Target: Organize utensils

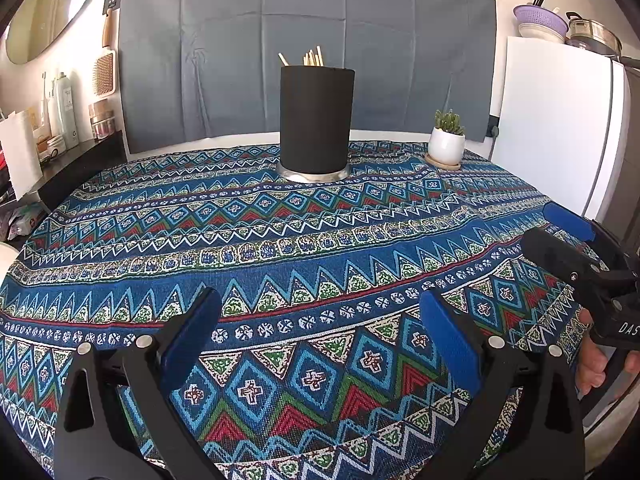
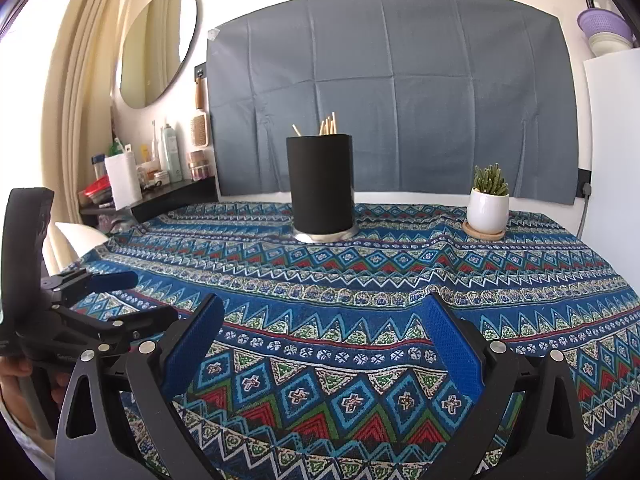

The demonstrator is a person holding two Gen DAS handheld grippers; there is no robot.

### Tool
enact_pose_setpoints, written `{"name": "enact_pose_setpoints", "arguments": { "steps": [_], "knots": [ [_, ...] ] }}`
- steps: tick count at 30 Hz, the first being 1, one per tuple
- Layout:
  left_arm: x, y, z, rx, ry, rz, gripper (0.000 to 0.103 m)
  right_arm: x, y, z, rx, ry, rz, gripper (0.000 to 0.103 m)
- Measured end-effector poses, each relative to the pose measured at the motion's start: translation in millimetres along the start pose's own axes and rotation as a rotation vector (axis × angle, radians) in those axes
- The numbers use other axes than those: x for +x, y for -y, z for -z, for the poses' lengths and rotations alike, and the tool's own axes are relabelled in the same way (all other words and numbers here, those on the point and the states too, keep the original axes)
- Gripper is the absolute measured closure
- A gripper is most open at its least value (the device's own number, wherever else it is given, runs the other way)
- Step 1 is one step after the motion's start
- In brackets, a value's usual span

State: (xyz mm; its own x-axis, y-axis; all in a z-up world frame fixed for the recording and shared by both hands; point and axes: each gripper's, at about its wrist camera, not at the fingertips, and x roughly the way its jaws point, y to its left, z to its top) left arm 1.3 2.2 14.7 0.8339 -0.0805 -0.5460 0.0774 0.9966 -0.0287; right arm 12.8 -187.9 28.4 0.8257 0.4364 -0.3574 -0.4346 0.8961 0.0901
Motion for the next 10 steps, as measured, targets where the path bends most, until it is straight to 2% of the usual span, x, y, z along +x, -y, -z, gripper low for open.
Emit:
{"name": "enact_pose_setpoints", "arguments": {
  "steps": [10],
  "knots": [
    [1.5,-1.8,0.8,-0.013,-0.013,0.014,0.006,1.6,-0.7,-0.9,0.001,-0.010,-0.013,0.008]
  ]
}}
